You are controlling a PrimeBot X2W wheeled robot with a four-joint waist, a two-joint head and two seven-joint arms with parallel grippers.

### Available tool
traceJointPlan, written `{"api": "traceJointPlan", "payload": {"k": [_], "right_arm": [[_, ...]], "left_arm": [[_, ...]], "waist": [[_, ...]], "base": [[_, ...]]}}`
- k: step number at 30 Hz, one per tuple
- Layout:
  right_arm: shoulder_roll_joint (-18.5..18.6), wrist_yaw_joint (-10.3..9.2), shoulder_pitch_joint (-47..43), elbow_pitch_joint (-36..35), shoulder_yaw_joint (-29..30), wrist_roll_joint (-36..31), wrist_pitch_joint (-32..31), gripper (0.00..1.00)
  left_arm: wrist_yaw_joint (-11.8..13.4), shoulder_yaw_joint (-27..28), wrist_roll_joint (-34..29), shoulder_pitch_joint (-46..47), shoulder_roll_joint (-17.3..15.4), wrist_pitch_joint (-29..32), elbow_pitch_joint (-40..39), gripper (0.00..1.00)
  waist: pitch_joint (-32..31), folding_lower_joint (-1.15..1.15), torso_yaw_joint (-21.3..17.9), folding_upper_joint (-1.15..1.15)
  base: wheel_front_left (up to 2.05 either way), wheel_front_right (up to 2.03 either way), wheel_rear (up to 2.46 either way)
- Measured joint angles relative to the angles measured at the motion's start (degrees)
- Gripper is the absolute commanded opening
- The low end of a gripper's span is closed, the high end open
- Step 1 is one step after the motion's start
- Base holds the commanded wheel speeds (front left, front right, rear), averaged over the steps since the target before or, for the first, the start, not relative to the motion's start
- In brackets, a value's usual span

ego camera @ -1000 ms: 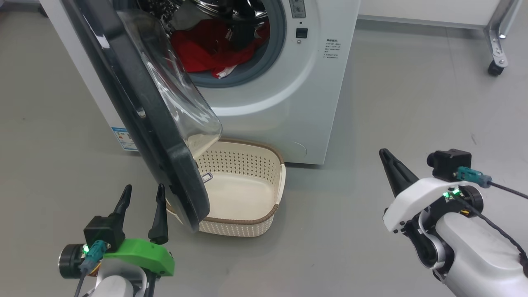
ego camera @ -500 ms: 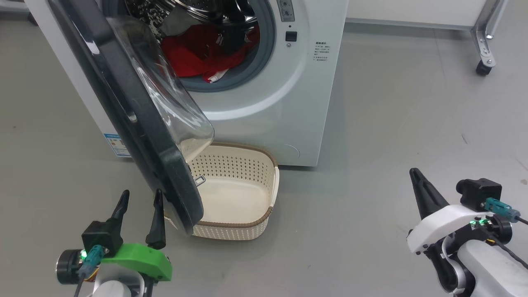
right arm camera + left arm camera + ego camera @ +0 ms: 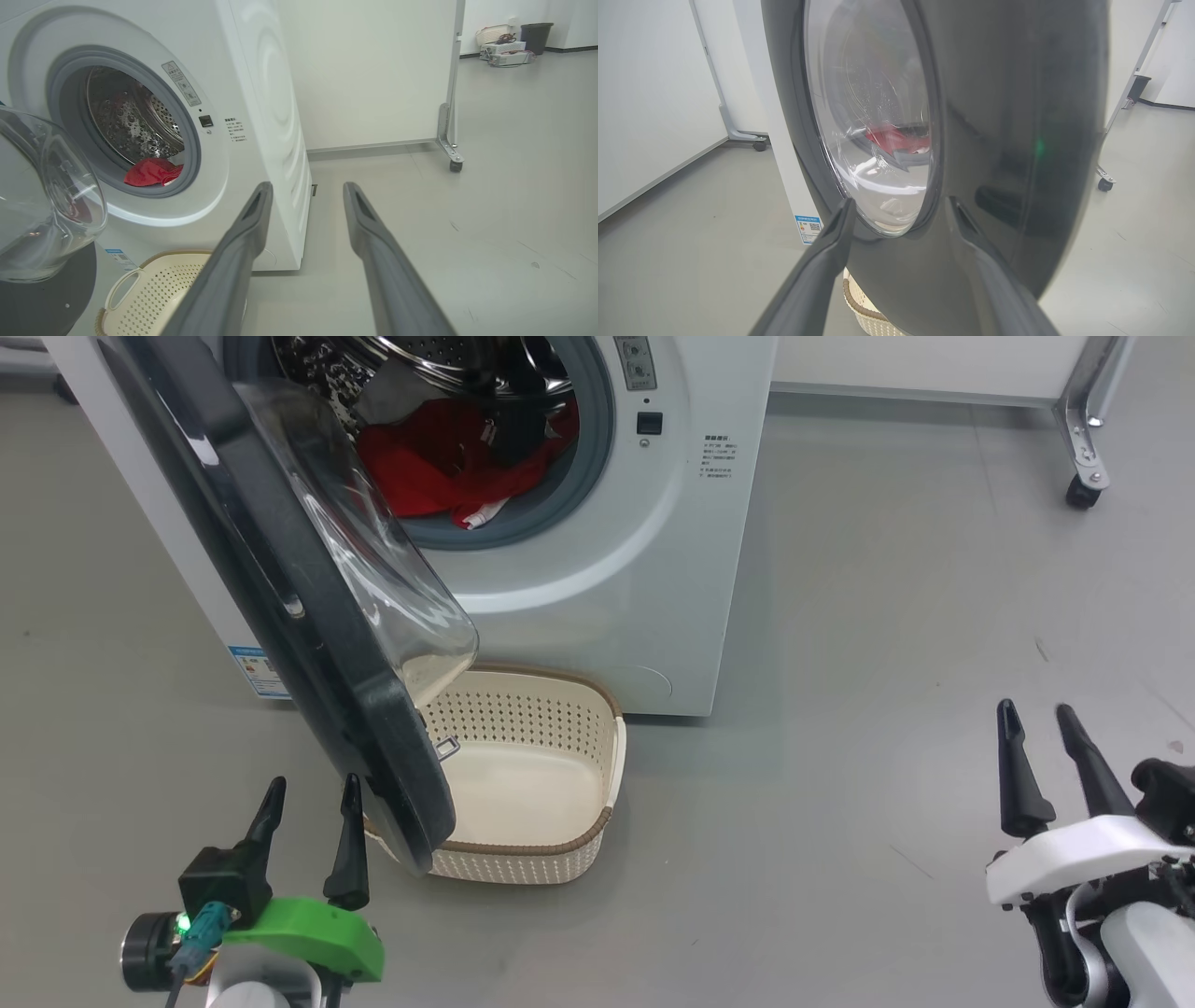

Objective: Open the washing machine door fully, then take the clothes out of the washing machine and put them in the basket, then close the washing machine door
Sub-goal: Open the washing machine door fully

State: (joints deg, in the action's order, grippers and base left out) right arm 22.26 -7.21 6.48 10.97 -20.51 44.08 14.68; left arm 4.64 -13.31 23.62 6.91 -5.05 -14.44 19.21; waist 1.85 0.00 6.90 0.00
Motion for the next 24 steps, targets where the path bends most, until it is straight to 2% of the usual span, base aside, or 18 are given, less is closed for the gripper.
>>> {"api": "traceJointPlan", "payload": {"k": [3, 8, 24], "right_arm": [[-1.6, -0.01, -3.7, -0.1, 2.5, -2.3, 0.0, 1.0], [-3.2, -0.01, -6.6, -1.9, 3.3, -5.9, 0.0, 1.0], [-7.3, -0.01, -11.5, -7.1, 5.2, -11.1, 0.0, 1.0]], "left_arm": [[-0.2, 0.1, -0.1, -0.3, 0.1, 0.0, -0.1, 1.0], [-0.4, 0.1, -0.3, -0.5, 0.1, 0.0, -0.1, 1.0], [-1.0, 0.1, -0.7, -0.8, 0.5, 0.0, 0.0, 1.0]], "waist": [[-0.1, 0.0, 0.0, 0.0], [0.0, 0.0, 0.1, 0.0], [0.5, 0.0, 0.4, 0.0]], "base": [[0.0, 0.0, 0.0], [0.0, 0.0, 0.0], [0.0, 0.0, 0.0]]}}
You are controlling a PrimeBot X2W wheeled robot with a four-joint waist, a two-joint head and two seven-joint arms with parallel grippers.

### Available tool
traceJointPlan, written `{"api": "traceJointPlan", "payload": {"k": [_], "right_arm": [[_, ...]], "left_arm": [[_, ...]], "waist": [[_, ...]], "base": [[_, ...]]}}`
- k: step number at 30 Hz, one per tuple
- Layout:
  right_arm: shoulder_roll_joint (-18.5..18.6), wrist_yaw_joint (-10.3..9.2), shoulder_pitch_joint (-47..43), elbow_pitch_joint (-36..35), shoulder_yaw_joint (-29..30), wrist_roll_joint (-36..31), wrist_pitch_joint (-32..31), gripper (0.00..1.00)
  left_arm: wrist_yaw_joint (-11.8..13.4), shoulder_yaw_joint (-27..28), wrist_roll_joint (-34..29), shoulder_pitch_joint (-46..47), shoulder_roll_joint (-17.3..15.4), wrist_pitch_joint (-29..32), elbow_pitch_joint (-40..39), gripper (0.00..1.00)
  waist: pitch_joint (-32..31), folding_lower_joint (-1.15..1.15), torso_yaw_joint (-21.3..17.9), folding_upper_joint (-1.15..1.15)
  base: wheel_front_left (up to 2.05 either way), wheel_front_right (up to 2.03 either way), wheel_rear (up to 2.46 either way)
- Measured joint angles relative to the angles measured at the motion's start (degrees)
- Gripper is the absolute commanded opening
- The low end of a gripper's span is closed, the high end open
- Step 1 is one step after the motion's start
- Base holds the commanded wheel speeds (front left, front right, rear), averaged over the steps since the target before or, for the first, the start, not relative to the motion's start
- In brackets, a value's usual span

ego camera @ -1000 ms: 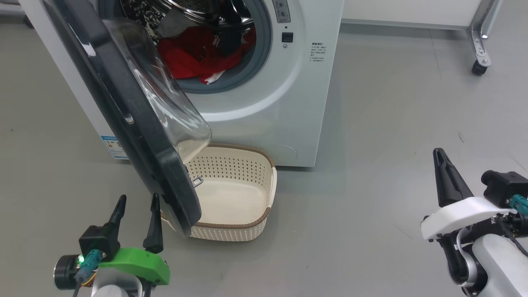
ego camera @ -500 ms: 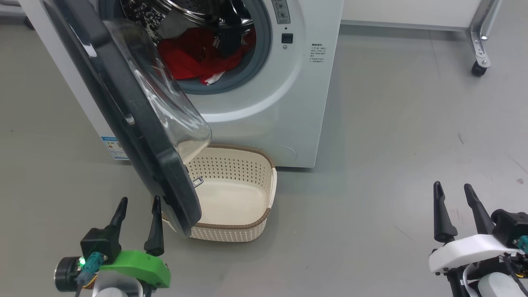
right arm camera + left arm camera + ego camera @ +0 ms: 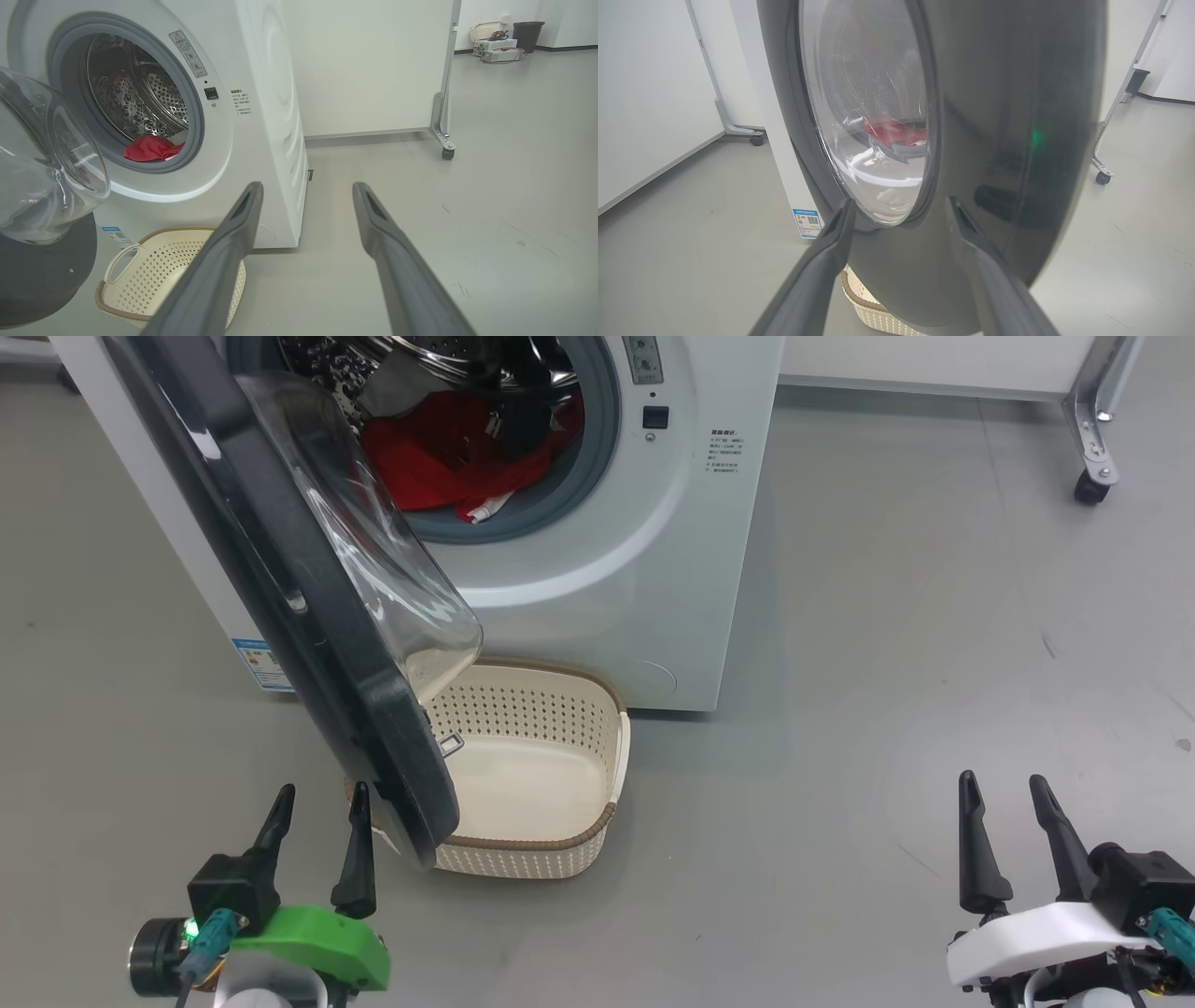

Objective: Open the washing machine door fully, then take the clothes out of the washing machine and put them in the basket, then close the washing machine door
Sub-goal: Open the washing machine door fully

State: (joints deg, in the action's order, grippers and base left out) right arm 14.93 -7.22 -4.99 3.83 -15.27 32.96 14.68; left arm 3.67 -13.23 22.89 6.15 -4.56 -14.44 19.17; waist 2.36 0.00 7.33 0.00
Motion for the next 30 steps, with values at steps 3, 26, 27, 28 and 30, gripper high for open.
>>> {"api": "traceJointPlan", "payload": {"k": [3, 26, 27, 28, 30], "right_arm": [[-0.5, 0.0, -0.7, -0.5, 0.0, -0.8, 0.0, 1.0], [-2.4, 0.0, -2.8, -2.5, 0.9, -3.9, 0.0, 1.0], [-2.4, 0.0, -2.9, -2.5, 1.0, -4.0, 0.0, 1.0], [-2.4, 0.01, -2.9, -2.5, 1.0, -4.0, 0.0, 1.0], [-2.4, 0.01, -3.2, -2.6, 1.1, -4.4, 0.0, 1.0]], "left_arm": [[0.0, 0.0, -0.3, 0.0, 0.1, 0.0, 0.1, 1.0], [-0.9, 0.1, -0.8, -0.1, 0.6, 0.0, 0.5, 1.0], [-0.9, 0.1, -0.8, -0.1, 0.6, 0.0, 0.5, 1.0], [-0.9, 0.2, -0.8, -0.1, 0.7, 0.0, 0.5, 1.0], [-0.9, 0.2, -0.8, -0.1, 0.7, 0.0, 0.5, 1.0]], "waist": [[0.1, 0.0, 0.1, 0.0], [0.2, 0.0, 0.1, 0.0], [0.2, 0.0, 0.1, 0.0], [0.2, 0.0, 0.1, 0.0], [0.2, 0.0, 0.2, 0.0]], "base": [[0.0, 0.0, 0.0], [0.0, 0.0, 0.0], [0.0, 0.0, 0.0], [0.0, 0.0, 0.0], [0.0, 0.0, 0.0]]}}
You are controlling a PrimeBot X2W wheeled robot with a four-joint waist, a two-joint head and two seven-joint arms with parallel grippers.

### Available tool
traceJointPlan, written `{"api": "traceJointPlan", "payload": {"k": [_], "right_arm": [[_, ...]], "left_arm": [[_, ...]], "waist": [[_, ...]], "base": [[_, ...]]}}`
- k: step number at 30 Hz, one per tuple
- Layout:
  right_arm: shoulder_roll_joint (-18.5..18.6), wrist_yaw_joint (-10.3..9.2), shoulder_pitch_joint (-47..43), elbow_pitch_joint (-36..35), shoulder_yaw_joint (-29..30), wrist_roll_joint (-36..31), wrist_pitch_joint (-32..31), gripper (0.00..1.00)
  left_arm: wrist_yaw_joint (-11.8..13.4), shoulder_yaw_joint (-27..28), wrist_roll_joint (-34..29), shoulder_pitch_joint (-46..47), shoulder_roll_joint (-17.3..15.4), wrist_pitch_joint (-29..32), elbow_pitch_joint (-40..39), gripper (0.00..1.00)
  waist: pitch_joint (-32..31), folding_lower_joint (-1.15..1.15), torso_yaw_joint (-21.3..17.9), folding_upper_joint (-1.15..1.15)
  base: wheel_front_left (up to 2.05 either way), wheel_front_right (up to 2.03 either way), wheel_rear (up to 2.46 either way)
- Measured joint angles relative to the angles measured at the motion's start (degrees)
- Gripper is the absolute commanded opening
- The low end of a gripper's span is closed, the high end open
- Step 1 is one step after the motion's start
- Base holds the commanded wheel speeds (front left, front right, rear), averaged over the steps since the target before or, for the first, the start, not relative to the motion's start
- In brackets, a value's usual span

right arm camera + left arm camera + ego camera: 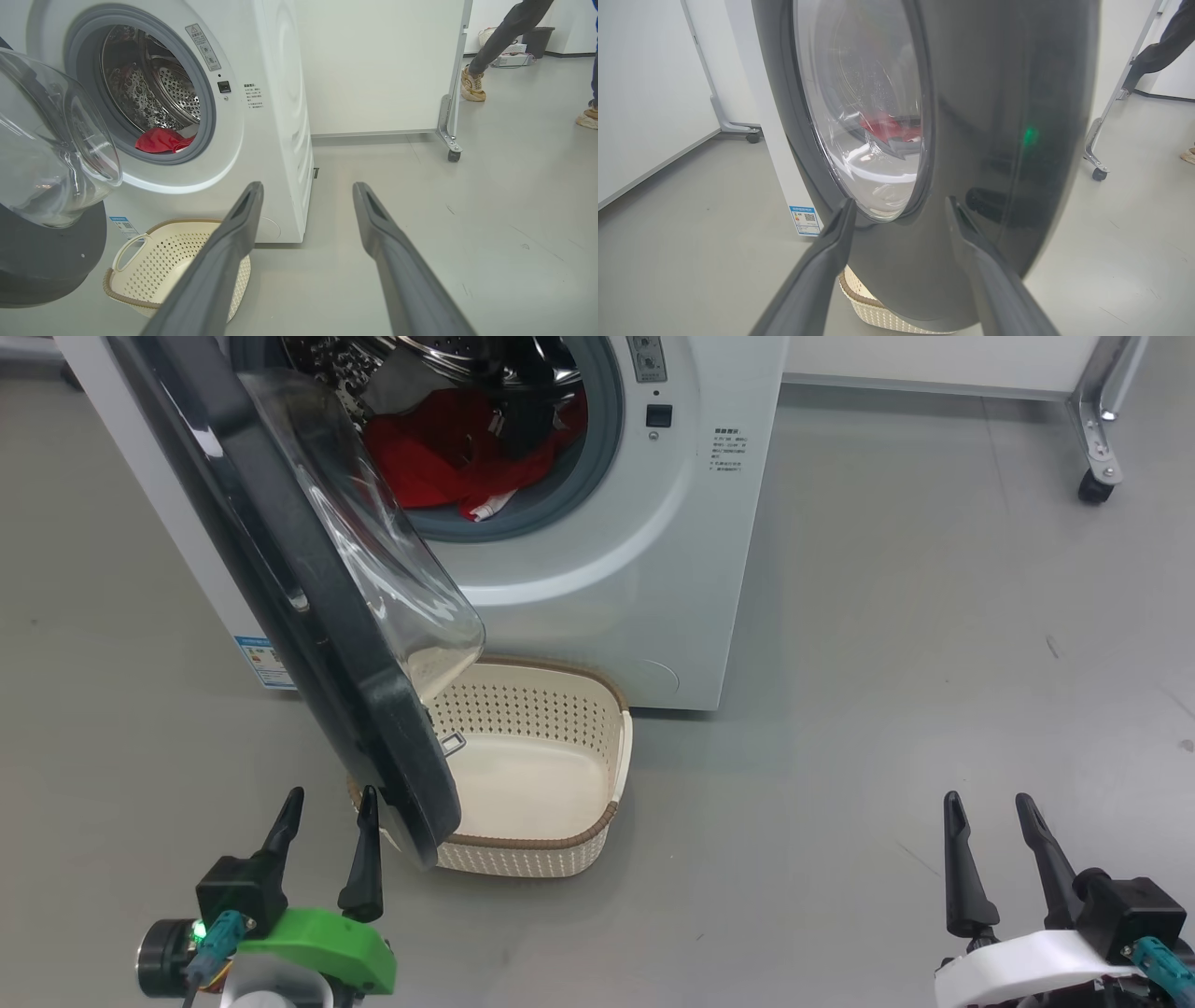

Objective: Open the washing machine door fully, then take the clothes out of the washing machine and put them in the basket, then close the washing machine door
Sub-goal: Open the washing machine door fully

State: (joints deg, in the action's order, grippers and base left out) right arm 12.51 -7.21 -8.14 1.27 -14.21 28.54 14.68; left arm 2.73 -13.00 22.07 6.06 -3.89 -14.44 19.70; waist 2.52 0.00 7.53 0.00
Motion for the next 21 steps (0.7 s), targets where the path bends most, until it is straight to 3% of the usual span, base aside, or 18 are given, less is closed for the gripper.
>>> {"api": "traceJointPlan", "payload": {"k": [21], "right_arm": [[-1.7, 0.68, -0.7, -0.1, 0.6, -1.0, 0.0, 1.0]], "left_arm": [[-0.3, 0.5, 0.0, 0.0, 0.6, 0.0, 0.8, 1.0]], "waist": [[-0.5, 0.0, 0.2, 0.0]], "base": [[0.0, 0.0, 0.0]]}}
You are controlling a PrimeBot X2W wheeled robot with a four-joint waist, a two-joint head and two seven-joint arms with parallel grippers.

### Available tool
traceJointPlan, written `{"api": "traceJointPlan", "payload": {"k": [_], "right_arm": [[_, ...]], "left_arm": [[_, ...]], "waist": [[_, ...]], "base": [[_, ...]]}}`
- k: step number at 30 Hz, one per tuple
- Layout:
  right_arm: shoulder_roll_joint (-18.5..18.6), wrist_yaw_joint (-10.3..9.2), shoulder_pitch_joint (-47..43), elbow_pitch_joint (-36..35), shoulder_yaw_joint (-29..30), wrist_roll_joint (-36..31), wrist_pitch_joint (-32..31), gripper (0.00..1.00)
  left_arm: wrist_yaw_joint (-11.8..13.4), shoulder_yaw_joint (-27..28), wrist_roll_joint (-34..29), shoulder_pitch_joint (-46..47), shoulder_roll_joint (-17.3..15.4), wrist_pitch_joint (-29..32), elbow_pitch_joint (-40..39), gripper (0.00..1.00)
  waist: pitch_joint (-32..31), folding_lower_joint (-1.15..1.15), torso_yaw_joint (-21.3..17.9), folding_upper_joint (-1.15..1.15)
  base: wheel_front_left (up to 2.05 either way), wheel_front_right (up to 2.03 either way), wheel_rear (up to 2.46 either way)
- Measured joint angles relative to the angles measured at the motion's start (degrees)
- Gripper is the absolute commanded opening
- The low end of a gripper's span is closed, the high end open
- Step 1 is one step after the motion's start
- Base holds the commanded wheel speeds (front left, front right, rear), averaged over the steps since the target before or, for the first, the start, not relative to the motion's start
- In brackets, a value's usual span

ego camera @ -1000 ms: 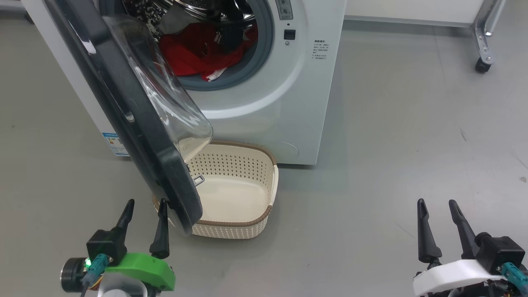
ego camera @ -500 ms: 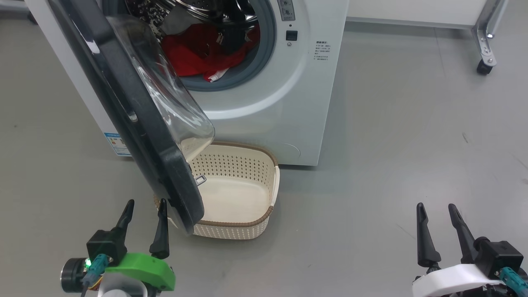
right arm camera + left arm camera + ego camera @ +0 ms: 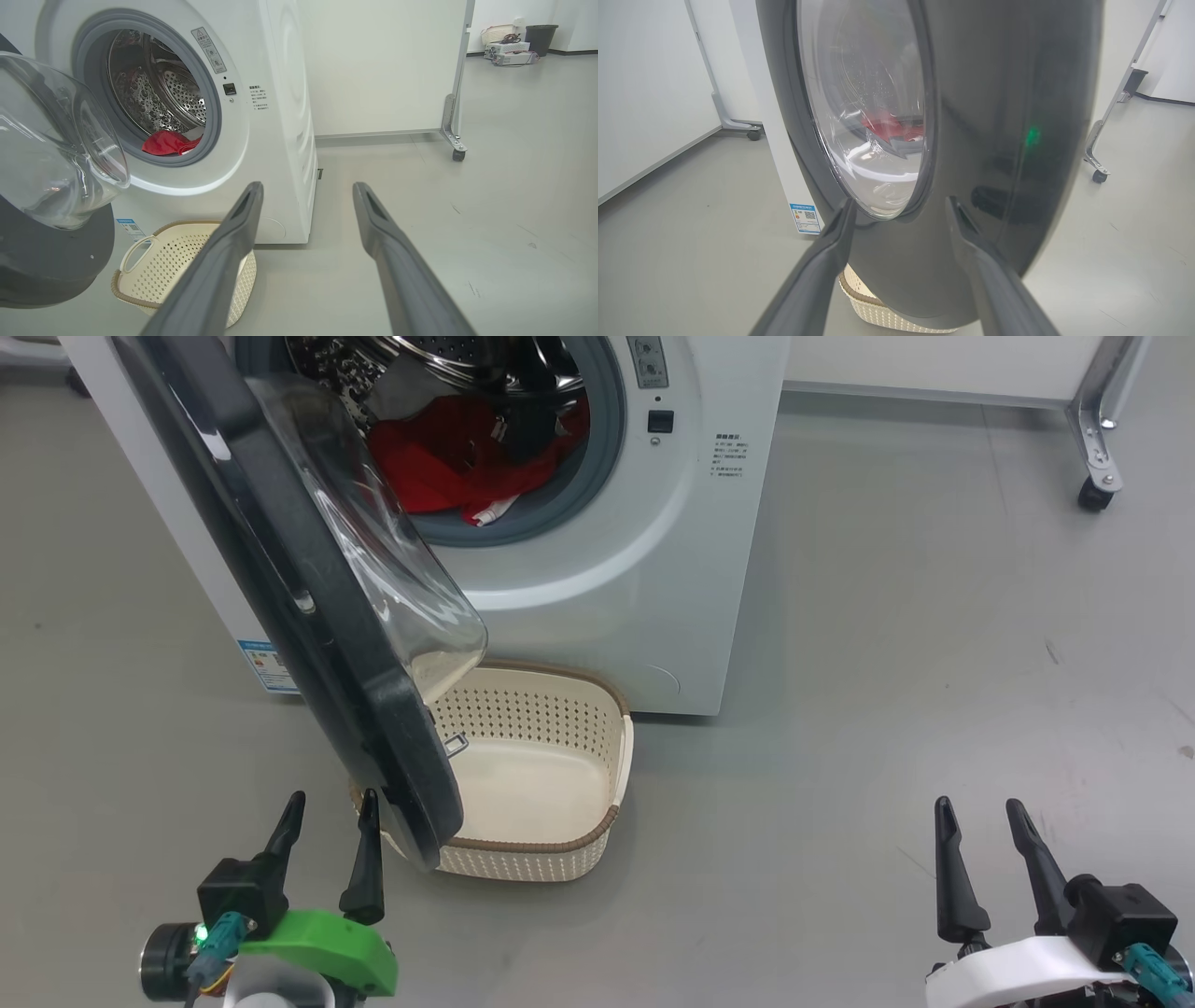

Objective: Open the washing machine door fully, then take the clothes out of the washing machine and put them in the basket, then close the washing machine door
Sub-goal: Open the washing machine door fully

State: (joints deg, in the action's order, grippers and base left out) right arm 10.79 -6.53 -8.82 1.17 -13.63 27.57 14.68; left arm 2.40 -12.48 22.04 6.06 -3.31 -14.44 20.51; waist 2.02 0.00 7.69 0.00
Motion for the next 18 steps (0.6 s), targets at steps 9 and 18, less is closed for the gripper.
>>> {"api": "traceJointPlan", "payload": {"k": [9, 18], "right_arm": [[-0.5, 0.51, -0.7, 0.0, 0.3, -0.2, 0.0, 1.0], [-1.2, 0.93, -0.8, 0.0, 0.7, -0.6, 0.0, 1.0]], "left_arm": [[0.0, 0.4, -0.1, 0.0, 0.2, 0.0, 0.0, 1.0], [-0.2, 0.6, -0.1, 0.0, 0.2, 0.0, 0.1, 1.0]], "waist": [[-0.2, 0.0, 0.1, 0.0], [-0.2, 0.0, 0.3, 0.0]], "base": [[0.0, 0.0, 0.0], [0.0, 0.0, 0.0]]}}
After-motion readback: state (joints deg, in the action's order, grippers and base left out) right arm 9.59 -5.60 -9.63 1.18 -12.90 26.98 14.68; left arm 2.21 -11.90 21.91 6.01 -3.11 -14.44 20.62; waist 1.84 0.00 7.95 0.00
